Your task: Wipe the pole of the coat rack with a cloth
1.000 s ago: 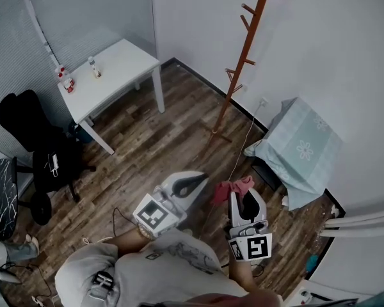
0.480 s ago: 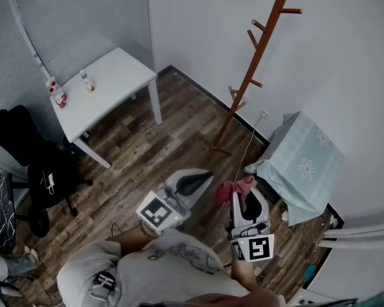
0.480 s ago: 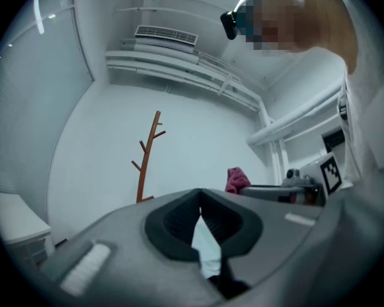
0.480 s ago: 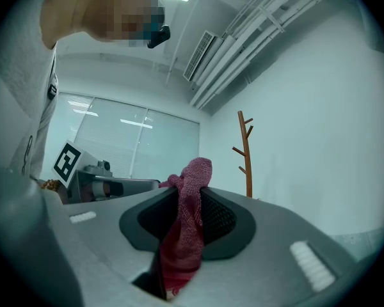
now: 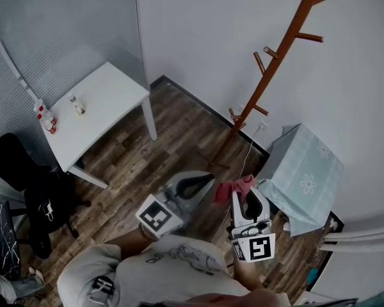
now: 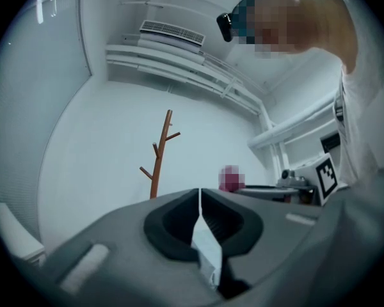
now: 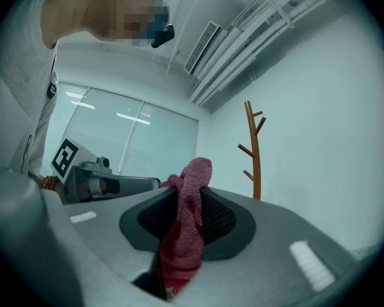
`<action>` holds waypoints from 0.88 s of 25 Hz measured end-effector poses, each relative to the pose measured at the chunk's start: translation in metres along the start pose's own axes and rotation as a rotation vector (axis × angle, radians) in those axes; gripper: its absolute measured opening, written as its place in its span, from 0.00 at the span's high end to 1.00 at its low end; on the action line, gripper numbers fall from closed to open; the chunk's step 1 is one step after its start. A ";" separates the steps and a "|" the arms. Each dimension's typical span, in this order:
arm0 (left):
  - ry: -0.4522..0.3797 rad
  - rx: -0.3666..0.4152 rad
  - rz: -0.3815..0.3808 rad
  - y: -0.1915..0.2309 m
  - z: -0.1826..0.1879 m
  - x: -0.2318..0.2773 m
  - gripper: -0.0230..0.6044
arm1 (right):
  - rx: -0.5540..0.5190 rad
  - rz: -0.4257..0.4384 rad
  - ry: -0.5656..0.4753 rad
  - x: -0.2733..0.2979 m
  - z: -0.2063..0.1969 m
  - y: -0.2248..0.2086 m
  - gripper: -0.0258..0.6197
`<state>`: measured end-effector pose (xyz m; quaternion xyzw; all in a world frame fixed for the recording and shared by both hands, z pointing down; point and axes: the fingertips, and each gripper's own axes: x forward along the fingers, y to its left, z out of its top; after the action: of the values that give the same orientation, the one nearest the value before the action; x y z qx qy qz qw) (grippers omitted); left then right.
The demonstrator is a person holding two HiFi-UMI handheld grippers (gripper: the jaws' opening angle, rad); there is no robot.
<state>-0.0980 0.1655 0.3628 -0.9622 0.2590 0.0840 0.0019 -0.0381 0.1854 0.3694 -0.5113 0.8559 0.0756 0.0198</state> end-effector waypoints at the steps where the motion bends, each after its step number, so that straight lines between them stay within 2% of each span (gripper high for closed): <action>1: 0.004 0.003 -0.010 0.007 0.001 0.004 0.95 | -0.007 -0.006 0.002 0.008 0.000 -0.002 0.80; 9: 0.021 0.006 -0.056 0.038 -0.001 0.036 0.94 | -0.022 -0.037 0.007 0.044 -0.002 -0.028 0.80; 14: 0.025 0.009 -0.050 0.046 -0.005 0.051 0.94 | -0.022 -0.032 0.004 0.056 -0.007 -0.041 0.80; 18: 0.032 -0.006 -0.030 0.054 -0.009 0.072 0.94 | -0.020 -0.034 -0.009 0.061 -0.010 -0.067 0.80; 22: 0.034 0.016 -0.027 0.056 -0.008 0.100 0.94 | -0.028 -0.040 -0.027 0.062 -0.006 -0.098 0.80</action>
<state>-0.0392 0.0669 0.3569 -0.9669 0.2465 0.0657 0.0064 0.0186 0.0853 0.3581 -0.5276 0.8439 0.0942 0.0256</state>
